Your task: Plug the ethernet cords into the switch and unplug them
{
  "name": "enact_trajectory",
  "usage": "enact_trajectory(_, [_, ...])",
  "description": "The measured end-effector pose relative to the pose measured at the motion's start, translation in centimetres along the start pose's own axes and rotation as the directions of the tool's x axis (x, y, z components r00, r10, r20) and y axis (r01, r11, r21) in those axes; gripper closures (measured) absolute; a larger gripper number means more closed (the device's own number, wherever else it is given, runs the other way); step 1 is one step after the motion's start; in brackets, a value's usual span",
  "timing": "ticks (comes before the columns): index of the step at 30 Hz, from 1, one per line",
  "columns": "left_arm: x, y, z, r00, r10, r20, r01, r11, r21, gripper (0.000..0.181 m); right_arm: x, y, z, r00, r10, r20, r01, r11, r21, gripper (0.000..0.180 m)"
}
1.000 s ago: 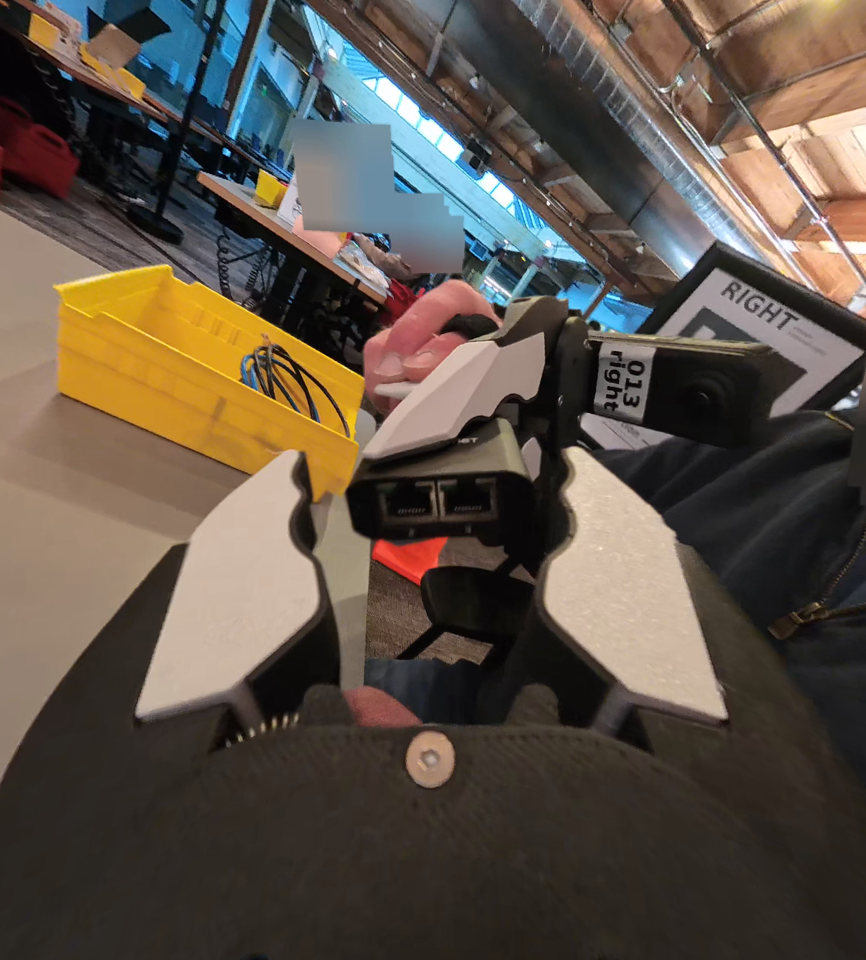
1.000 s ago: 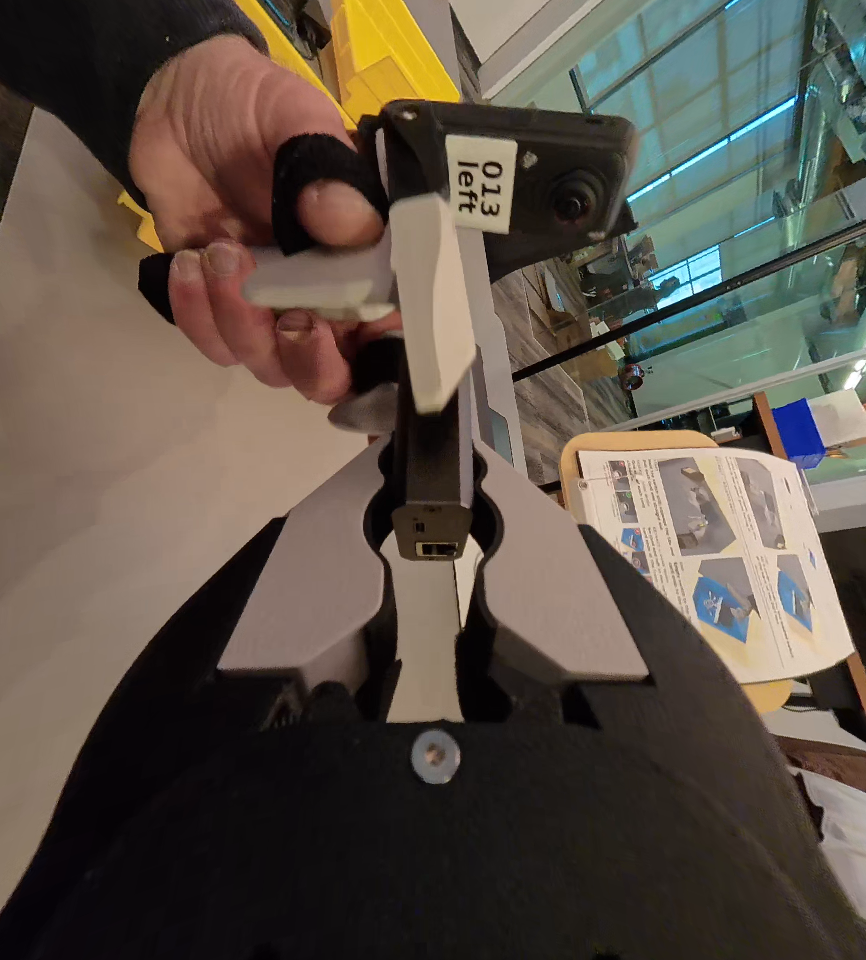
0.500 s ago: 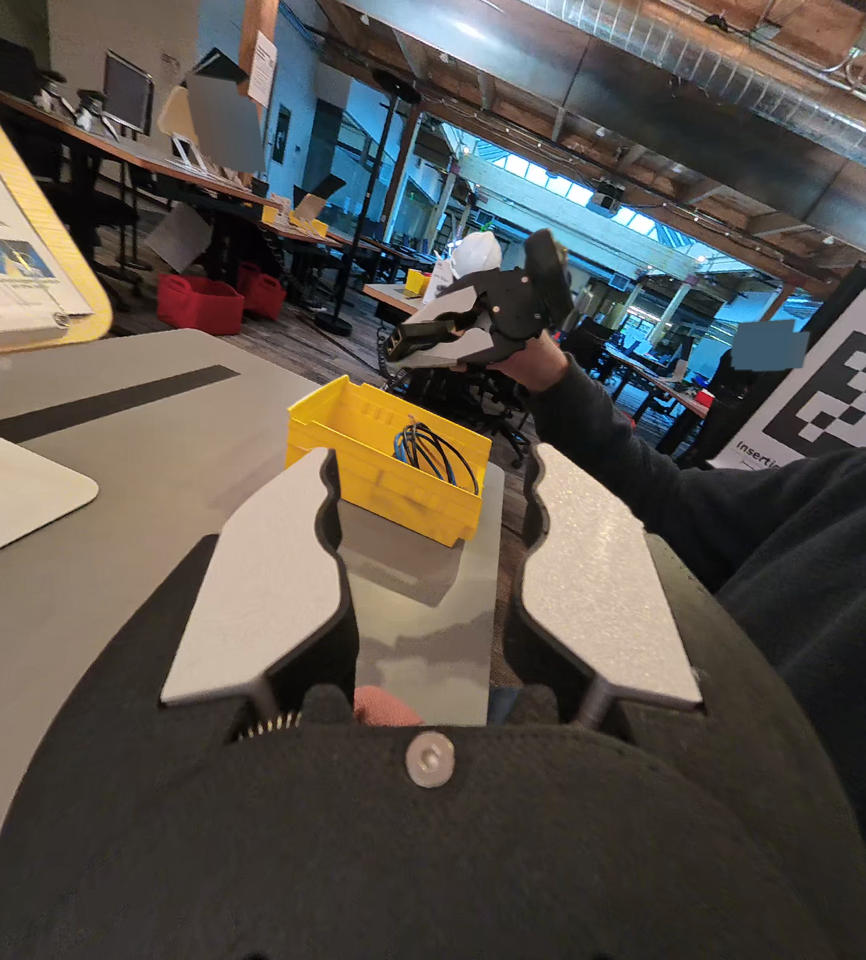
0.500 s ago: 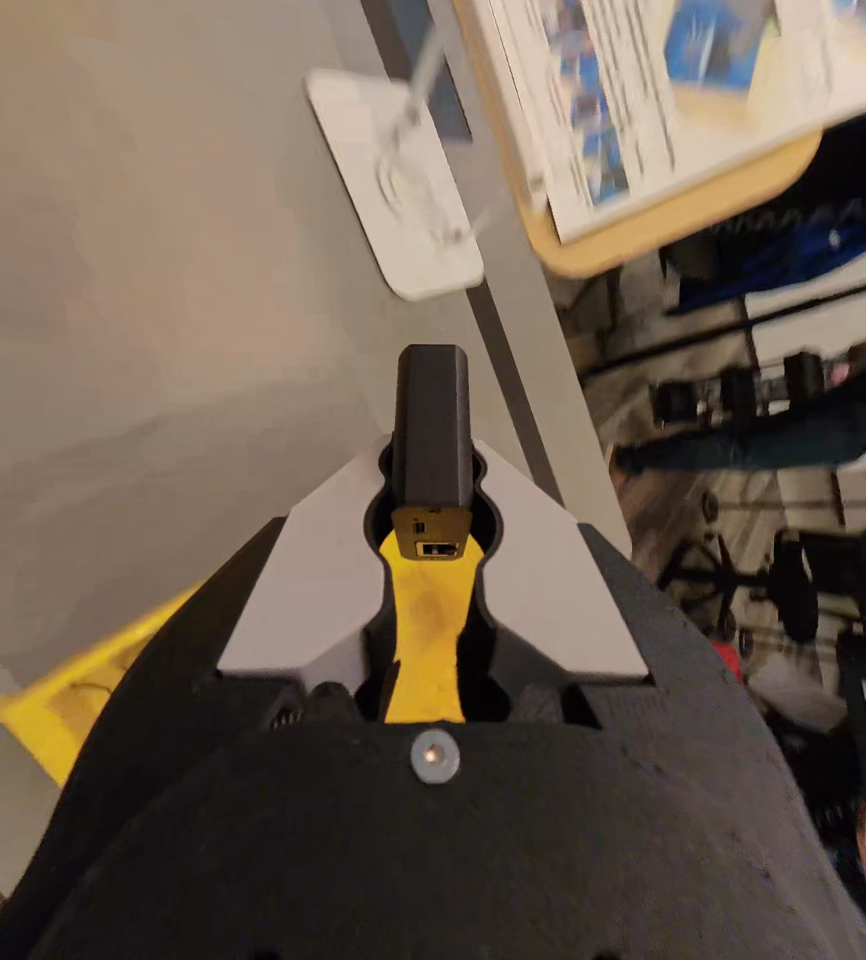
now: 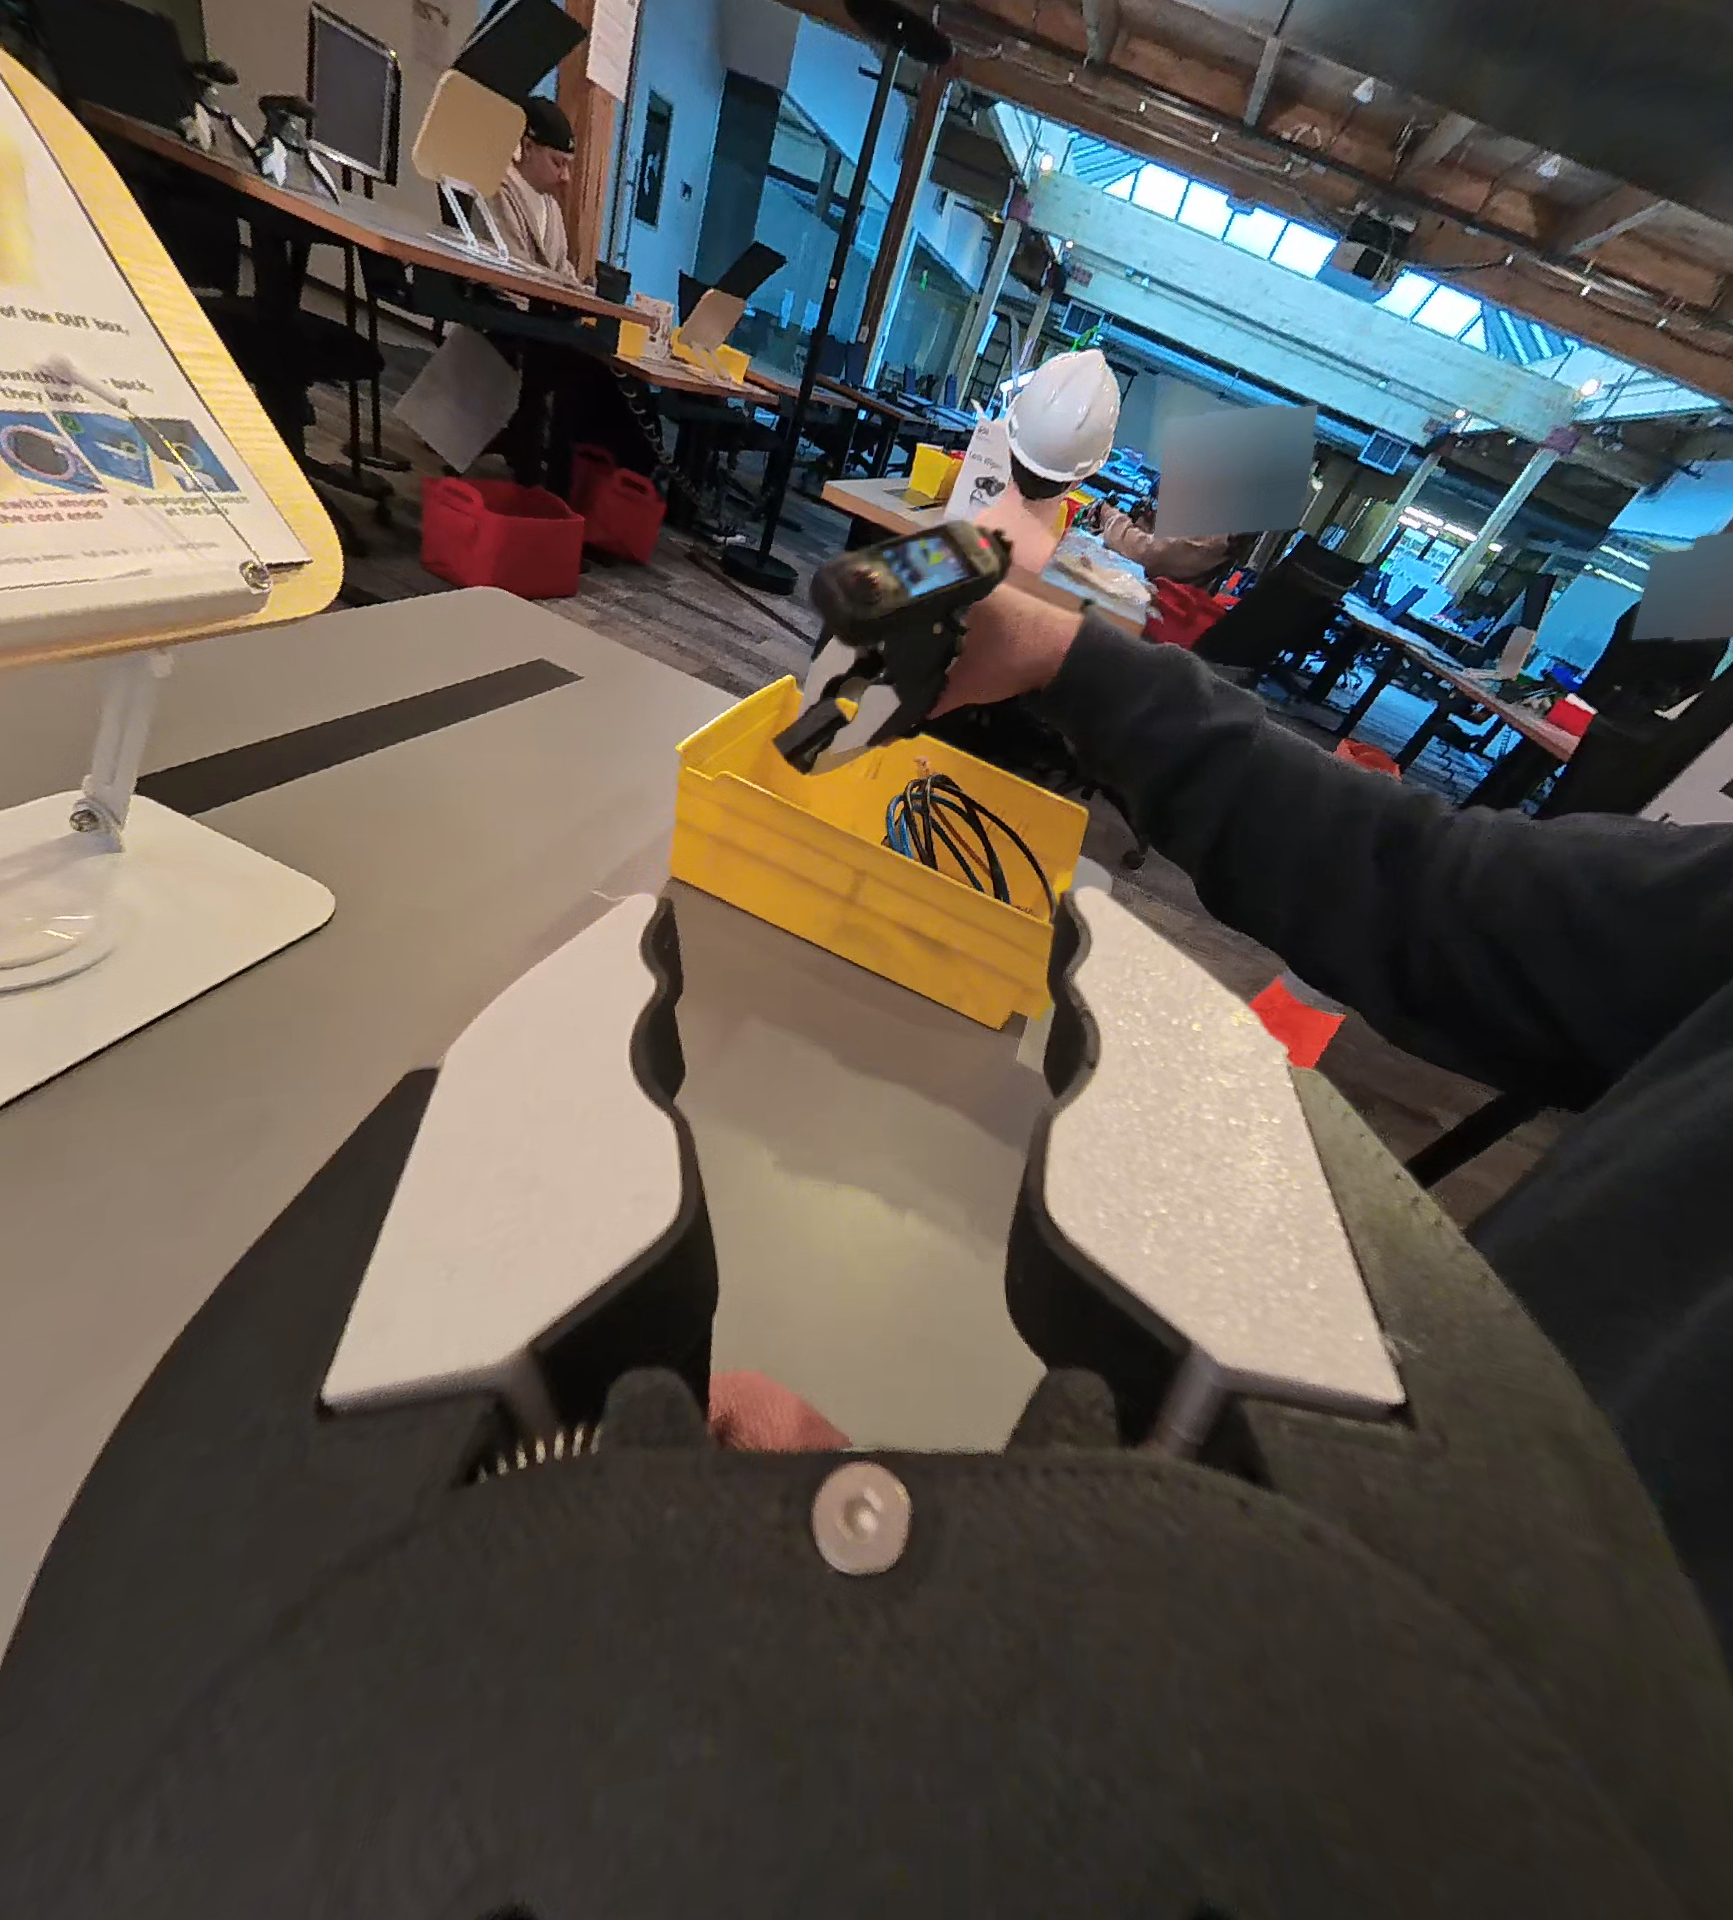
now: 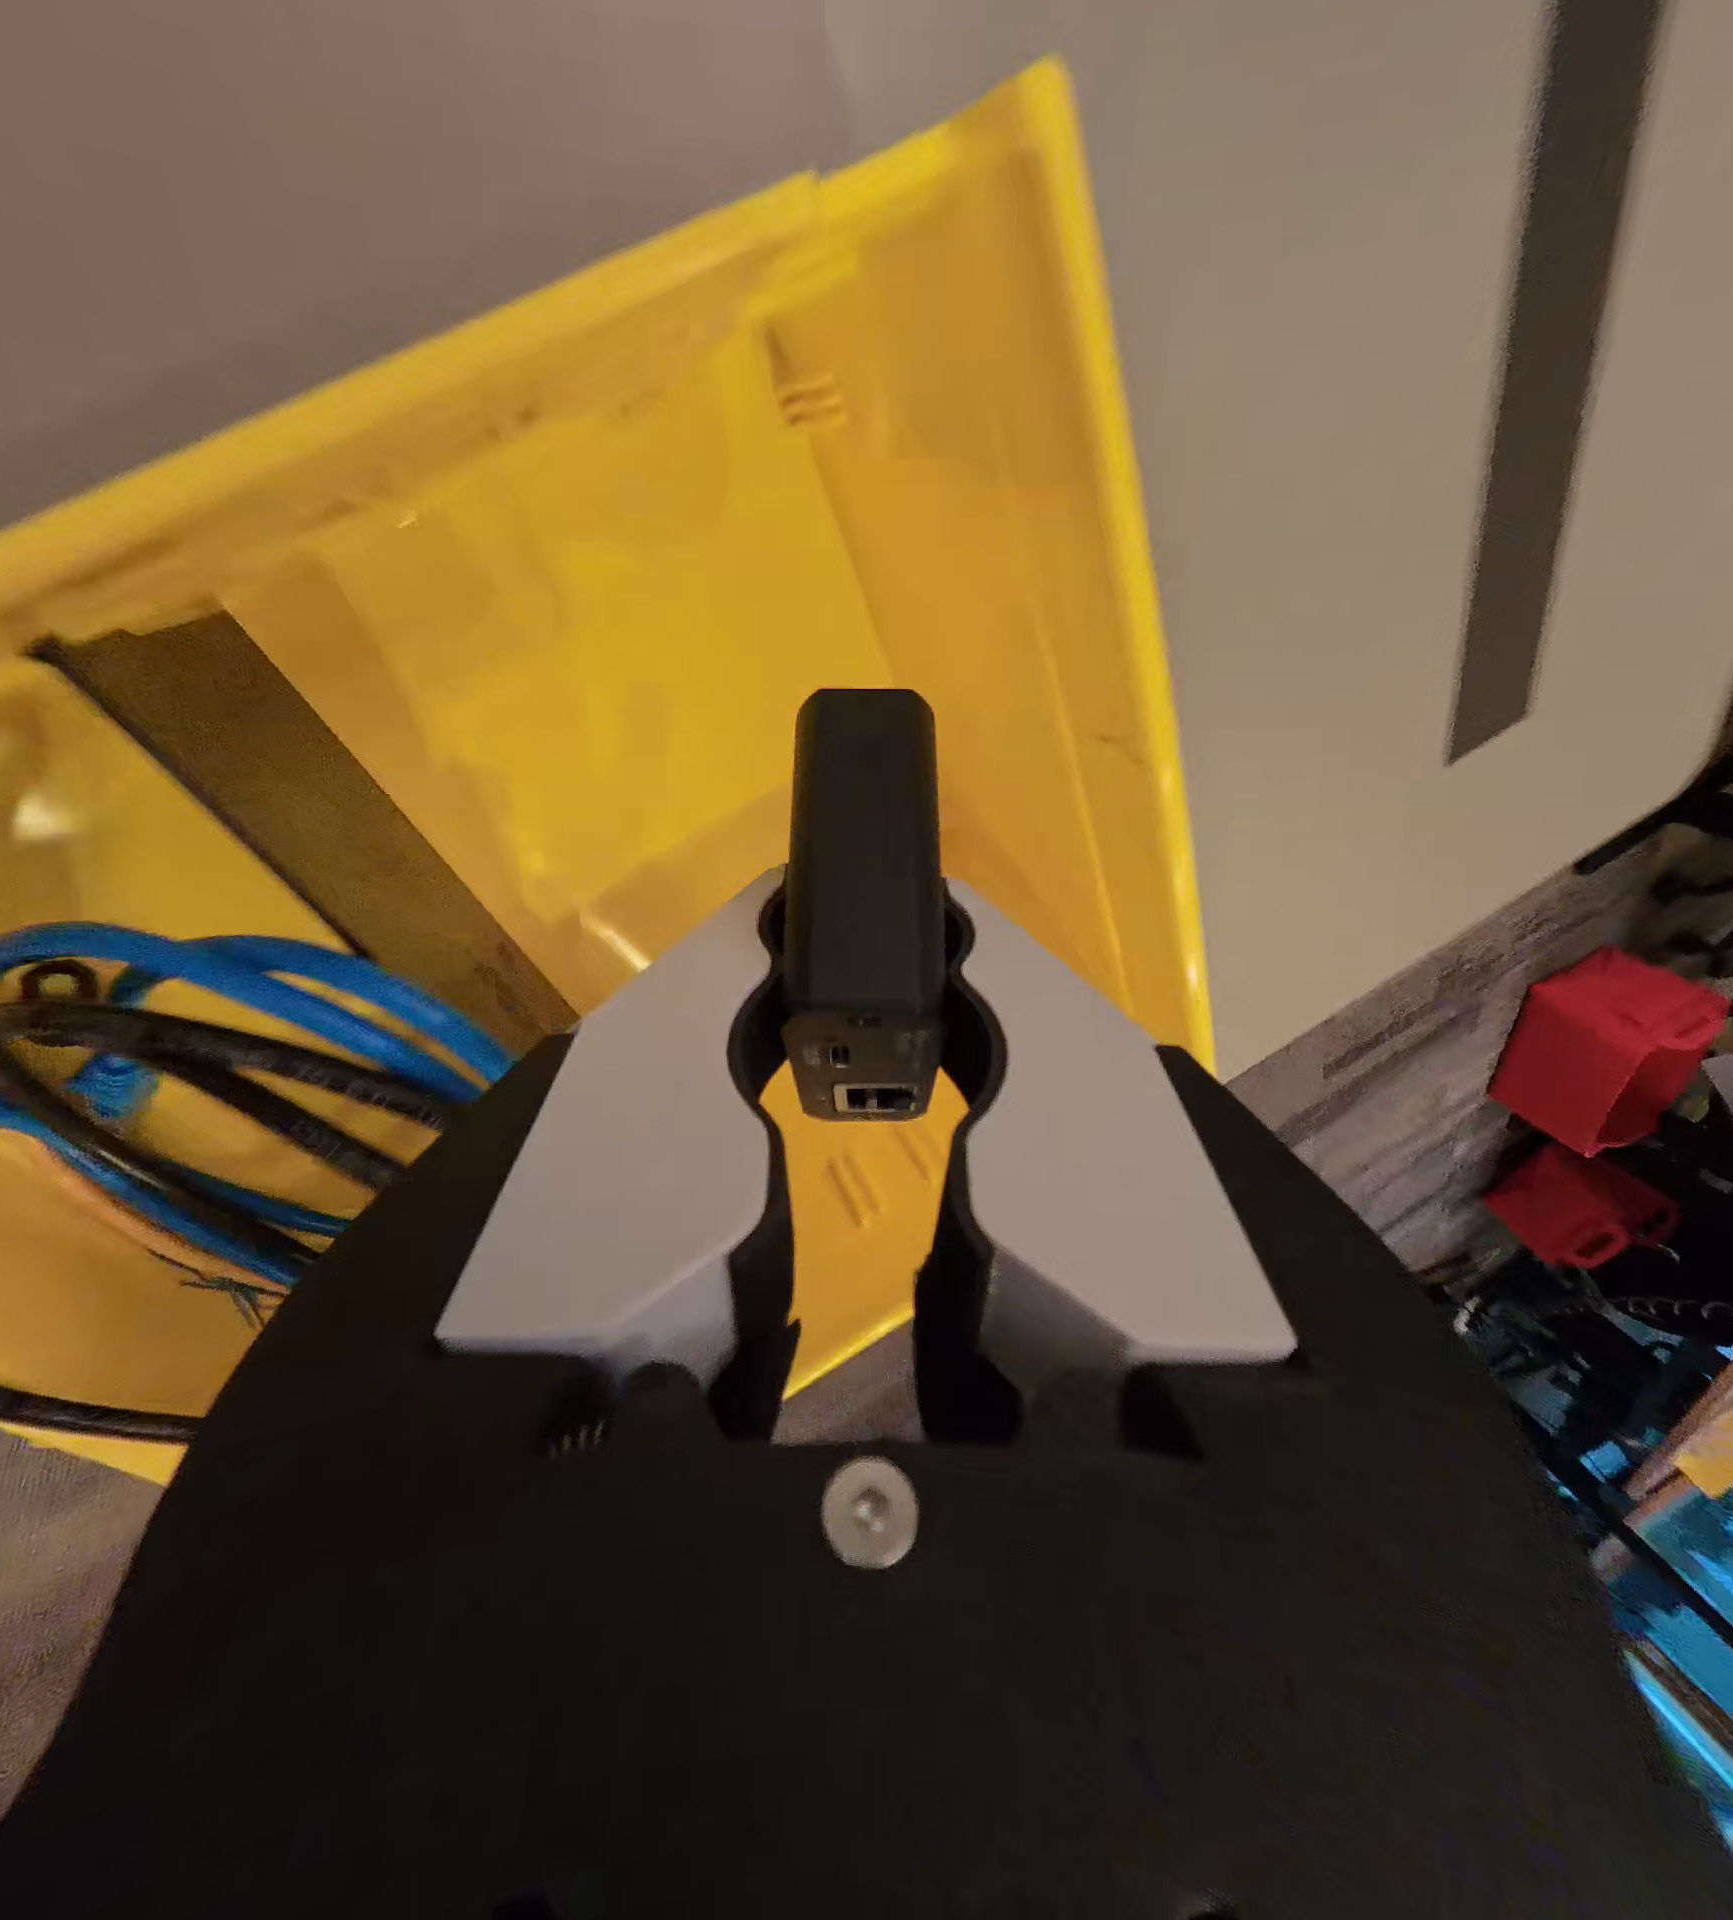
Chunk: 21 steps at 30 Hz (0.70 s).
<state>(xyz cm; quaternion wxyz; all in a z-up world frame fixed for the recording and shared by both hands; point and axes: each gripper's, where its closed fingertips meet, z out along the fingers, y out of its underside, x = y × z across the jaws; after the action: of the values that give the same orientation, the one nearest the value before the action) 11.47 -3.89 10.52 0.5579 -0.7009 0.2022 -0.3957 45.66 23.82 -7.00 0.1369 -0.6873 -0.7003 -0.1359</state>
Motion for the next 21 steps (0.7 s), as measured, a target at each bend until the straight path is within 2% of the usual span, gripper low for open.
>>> enact_trajectory(5, [-0.3, 0.3, -0.1, 0.999, 0.026, 0.026, -0.025, 0.999, -0.028, 0.113, -0.4, 1.2, 5.5, 0.989, -0.117, 0.091, 0.133, 0.969, -0.21, 0.158])
enact_trajectory(10, [-0.8, 0.2, -0.6, 0.998, 0.045, 0.047, -0.044, 0.998, -0.039, 0.113, -0.7, 1.9, 8.4, 0.982, -0.158, 0.108, 0.184, 0.933, -0.308, 0.158])
enact_trajectory(21, [-1.2, 0.3, -0.5, 0.997, 0.049, 0.057, -0.047, 0.998, -0.046, 0.11, -2.4, 1.7, 6.7, 0.968, -0.118, 0.223, 0.181, 0.941, -0.285, 0.14])
